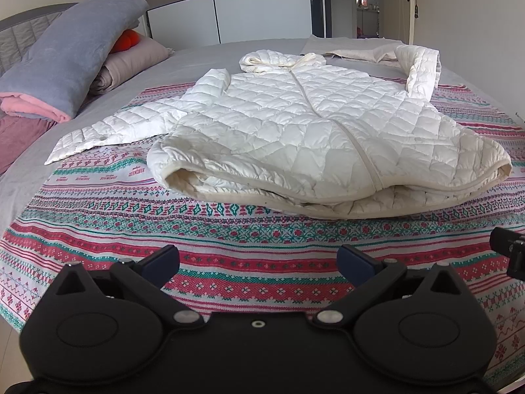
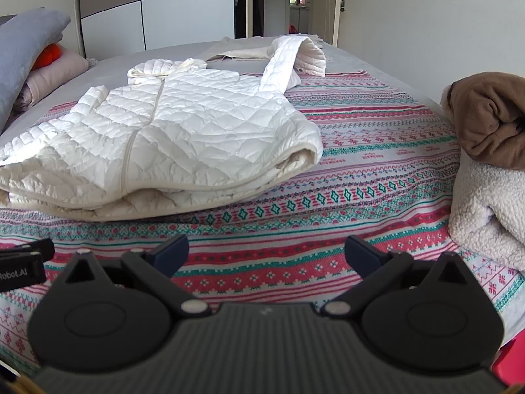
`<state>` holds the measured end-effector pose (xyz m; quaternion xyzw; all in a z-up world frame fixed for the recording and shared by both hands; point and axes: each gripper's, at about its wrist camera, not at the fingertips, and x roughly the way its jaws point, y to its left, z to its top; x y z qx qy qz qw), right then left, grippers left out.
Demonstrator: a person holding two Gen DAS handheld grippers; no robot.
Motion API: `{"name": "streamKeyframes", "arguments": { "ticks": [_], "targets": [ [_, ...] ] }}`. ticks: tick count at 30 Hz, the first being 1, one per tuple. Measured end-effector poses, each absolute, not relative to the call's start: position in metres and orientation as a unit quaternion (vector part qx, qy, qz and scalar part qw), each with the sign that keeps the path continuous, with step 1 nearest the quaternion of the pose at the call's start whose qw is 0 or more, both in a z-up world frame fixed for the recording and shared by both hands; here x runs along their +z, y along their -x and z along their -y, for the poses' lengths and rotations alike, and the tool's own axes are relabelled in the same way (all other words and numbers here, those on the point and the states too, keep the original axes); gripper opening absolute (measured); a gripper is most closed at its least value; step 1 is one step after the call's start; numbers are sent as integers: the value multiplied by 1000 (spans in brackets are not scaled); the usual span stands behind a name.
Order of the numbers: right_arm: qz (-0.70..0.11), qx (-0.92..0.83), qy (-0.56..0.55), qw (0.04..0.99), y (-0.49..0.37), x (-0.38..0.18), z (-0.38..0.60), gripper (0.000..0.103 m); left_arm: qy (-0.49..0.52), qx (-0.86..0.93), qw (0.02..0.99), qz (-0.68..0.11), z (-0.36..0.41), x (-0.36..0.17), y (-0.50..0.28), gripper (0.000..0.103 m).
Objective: Fold large clothes
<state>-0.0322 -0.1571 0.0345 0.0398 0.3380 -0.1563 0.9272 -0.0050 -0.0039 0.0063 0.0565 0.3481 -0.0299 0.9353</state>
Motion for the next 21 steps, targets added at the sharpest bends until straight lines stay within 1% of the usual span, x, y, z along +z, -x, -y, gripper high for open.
{"name": "streamKeyframes", "arguments": {
  "ticks": [6, 10, 12, 18, 21],
  "targets": [
    [-340, -159, -38, 926, 32, 32, 159, 103, -58, -16, 939, -338, -1, 6, 1, 103],
    [-325, -147, -30, 934, 32, 35, 167, 103, -58, -16, 953, -295, -14, 8, 0, 103],
    [-317, -151, -43, 935, 31, 38, 178, 103, -58, -23, 950, -307, -23, 12, -11, 103],
    [-296, -165, -89, 937, 24, 63, 221, 103, 23, -35, 948, -316, -77, 32, -43, 103],
    [-319, -129, -147, 927, 9, 75, 249, 103, 55, -63, 938, -337, -101, 44, -65, 103]
  ]
}}
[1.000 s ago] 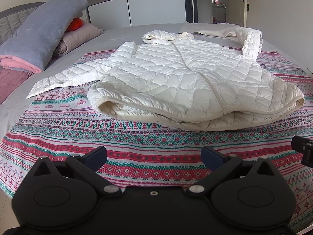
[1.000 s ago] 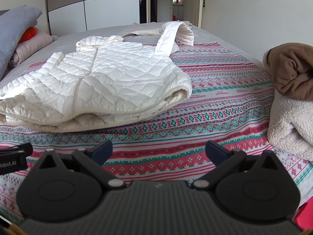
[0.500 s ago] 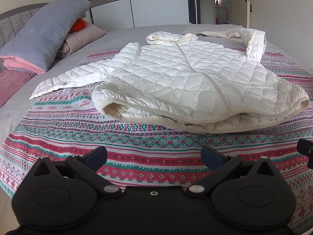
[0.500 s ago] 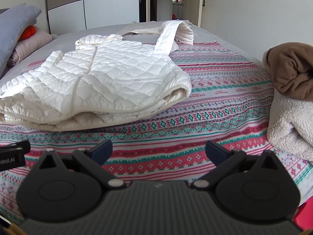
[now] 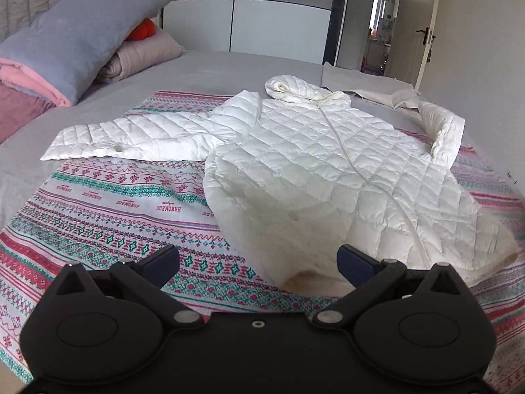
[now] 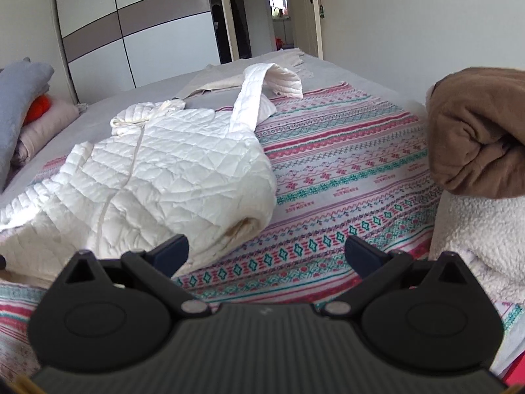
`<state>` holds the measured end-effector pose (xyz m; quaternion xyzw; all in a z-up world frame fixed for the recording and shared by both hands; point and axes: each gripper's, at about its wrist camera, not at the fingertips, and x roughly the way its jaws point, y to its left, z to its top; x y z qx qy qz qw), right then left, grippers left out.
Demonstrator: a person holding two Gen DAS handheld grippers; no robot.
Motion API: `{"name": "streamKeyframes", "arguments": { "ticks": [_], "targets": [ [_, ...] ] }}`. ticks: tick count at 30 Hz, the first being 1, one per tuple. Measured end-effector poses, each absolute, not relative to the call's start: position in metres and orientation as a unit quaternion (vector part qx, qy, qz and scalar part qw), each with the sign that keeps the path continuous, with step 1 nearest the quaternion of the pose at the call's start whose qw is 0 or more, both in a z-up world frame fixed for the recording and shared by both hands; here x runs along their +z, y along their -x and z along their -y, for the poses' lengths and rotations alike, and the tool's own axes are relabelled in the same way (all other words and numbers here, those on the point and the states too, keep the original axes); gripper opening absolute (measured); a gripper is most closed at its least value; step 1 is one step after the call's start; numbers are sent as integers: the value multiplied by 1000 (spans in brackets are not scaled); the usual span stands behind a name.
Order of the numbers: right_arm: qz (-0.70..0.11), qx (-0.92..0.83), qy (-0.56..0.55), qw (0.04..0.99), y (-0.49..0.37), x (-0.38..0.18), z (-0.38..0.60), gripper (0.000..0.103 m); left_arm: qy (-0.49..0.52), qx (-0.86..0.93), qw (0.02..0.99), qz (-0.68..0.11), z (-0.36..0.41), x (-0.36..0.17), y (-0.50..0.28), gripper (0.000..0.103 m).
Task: Fold large clothes
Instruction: 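Grasp the folded jacket hem with both grippers and unfold it flat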
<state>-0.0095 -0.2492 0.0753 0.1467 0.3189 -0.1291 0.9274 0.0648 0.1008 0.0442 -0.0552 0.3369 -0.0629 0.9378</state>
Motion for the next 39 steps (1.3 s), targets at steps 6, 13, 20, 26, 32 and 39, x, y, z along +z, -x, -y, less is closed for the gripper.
{"name": "streamKeyframes", "arguments": {
  "ticks": [6, 13, 20, 26, 32, 39],
  "targets": [
    [-327, -47, -292, 898, -34, 62, 297, 103, 177, -113, 904, -372, -135, 36, -108, 101],
    [-315, 4, -412, 855, -71, 0, 334, 42, 255, -170, 848, -433, -133, -13, -129, 60],
    [-308, -29, -388, 868, -61, 12, 323, 9, 212, -193, 879, -382, -136, 0, -111, 18],
    [-333, -14, -310, 891, -2, 28, 284, 8, 178, -188, 885, -388, -166, 2, -91, 15],
    [-376, -1, -253, 891, 26, 16, 262, 8, 121, -180, 882, -419, -186, -20, -66, 15],
    [-402, -30, -184, 897, 24, 3, 247, 23, 66, -169, 891, -416, -175, -26, -53, 28]
  ]
}}
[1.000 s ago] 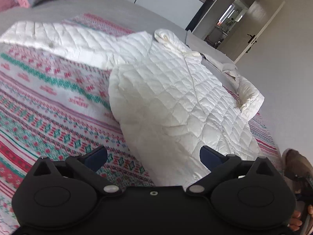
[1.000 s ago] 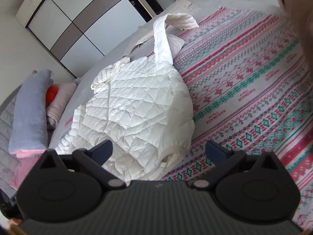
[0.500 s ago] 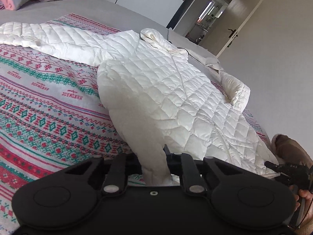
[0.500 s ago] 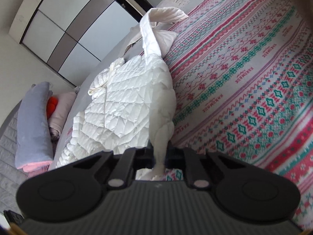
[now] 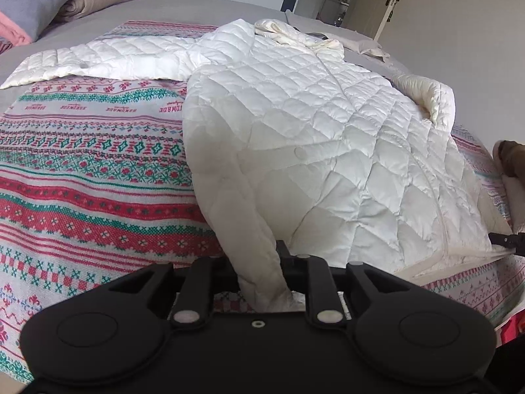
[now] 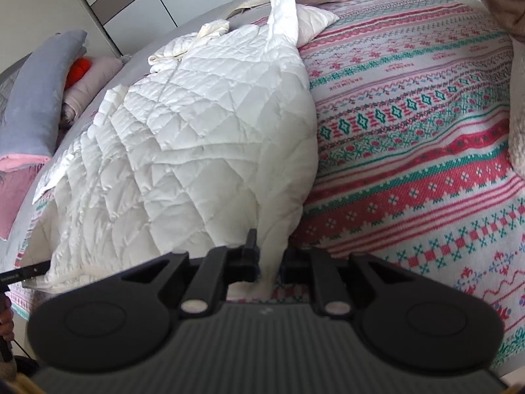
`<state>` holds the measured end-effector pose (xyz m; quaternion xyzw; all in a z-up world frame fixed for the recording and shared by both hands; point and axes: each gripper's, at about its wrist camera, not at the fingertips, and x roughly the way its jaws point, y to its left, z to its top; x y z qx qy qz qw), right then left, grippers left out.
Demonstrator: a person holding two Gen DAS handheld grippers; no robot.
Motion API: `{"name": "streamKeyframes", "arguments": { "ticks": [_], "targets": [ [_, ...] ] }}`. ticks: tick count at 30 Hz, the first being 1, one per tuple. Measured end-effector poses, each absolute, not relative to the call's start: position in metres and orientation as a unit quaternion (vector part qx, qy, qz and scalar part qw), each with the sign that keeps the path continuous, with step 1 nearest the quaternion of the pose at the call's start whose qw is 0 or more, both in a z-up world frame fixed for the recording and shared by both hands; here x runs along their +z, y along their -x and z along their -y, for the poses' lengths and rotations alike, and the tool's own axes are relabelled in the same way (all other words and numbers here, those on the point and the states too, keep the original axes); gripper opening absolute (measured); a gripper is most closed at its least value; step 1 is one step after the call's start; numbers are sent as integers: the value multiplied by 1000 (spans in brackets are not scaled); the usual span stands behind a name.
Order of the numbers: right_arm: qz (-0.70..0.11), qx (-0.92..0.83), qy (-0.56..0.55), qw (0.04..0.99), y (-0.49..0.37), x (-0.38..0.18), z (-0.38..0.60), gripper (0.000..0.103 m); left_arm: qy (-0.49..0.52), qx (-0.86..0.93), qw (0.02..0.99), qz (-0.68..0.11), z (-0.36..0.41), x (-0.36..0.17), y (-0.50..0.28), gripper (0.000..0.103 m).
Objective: Fold large clothes
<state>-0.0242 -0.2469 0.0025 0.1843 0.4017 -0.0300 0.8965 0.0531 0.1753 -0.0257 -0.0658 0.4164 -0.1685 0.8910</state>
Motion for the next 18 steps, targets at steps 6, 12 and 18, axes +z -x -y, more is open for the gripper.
{"name": "streamKeyframes", "arguments": {
  "ticks": [6, 12, 18],
  "targets": [
    [-293, -90, -112, 945, 23, 43, 237, 81, 93, -113, 922, -359, -208, 6, -65, 90],
    [-298, -41, -109, 947, -27, 45, 209, 88, 159, -7, 928, -338, -280, 6, -135, 90],
    [-318, -14, -41, 947, -67, 29, 160, 88, 227, 96, 922, -298, -359, -15, -216, 88]
  ]
}}
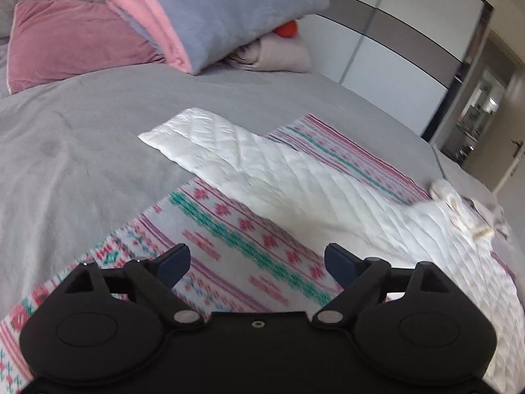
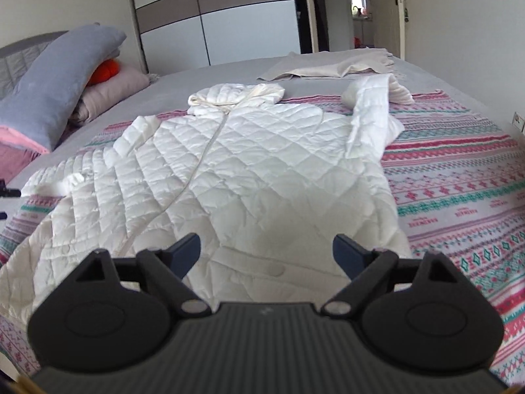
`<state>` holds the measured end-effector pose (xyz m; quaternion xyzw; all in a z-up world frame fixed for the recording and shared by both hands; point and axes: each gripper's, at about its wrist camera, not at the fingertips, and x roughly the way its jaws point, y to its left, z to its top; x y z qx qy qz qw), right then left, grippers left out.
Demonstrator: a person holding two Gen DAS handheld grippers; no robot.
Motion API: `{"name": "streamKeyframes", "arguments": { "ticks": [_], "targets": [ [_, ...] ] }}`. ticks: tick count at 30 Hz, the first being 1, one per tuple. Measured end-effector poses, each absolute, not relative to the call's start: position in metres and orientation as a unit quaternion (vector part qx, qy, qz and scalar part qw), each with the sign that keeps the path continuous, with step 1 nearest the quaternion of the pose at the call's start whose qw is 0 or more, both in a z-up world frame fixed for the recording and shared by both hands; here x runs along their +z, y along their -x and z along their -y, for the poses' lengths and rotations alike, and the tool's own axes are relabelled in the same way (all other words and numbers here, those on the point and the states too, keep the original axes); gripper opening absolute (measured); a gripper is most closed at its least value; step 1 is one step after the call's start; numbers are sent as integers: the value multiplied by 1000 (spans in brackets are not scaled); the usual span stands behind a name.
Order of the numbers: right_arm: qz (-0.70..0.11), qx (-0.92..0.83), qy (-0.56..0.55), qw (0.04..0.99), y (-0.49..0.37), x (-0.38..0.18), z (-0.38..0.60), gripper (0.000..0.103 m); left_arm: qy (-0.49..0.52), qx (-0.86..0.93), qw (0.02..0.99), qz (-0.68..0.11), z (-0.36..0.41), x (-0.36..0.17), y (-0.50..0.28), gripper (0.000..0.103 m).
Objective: Fold large clothes
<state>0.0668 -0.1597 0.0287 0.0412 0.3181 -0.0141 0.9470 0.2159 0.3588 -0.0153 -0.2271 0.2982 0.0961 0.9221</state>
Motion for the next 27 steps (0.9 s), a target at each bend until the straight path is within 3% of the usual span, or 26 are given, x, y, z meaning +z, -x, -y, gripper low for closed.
{"name": "streamKeyframes", "arguments": {
  "ticks": [1, 7, 9, 11, 16, 19, 25, 26, 27],
  "targets": [
    [-320, -8, -31, 947, -71, 26, 154, 88, 245, 112, 917, -295, -372, -21, -228, 87],
    [-322, 40, 12, 946, -95, 8, 132, 88, 330, 179, 890, -258, -428, -52, -283, 48],
    [-334, 38, 27, 941, -104, -1, 127, 88, 325, 183, 893, -252, -433, -55, -297, 12],
    [-347, 29, 34, 937, -110, -9, 129, 88, 310, 193, 900, -237, -431, -54, -300, 4],
    [-351, 27, 19, 936, -113, -9, 133, 88, 198, 271, 931, -147, -408, -40, -272, 2],
    [-358, 32, 9, 933, -110, -7, 136, 88, 136, 337, 922, -135, -407, -39, -271, 2],
    [-351, 32, 26, 936, -99, 0, 137, 88, 118, 344, 903, -230, -424, -36, -276, 9],
    [-346, 30, 28, 937, -97, 2, 138, 88, 117, 333, 906, -234, -421, -32, -271, 19],
    [-342, 28, 28, 939, -94, 4, 140, 89, 116, 320, 910, -238, -417, -28, -267, 38]
  ]
}}
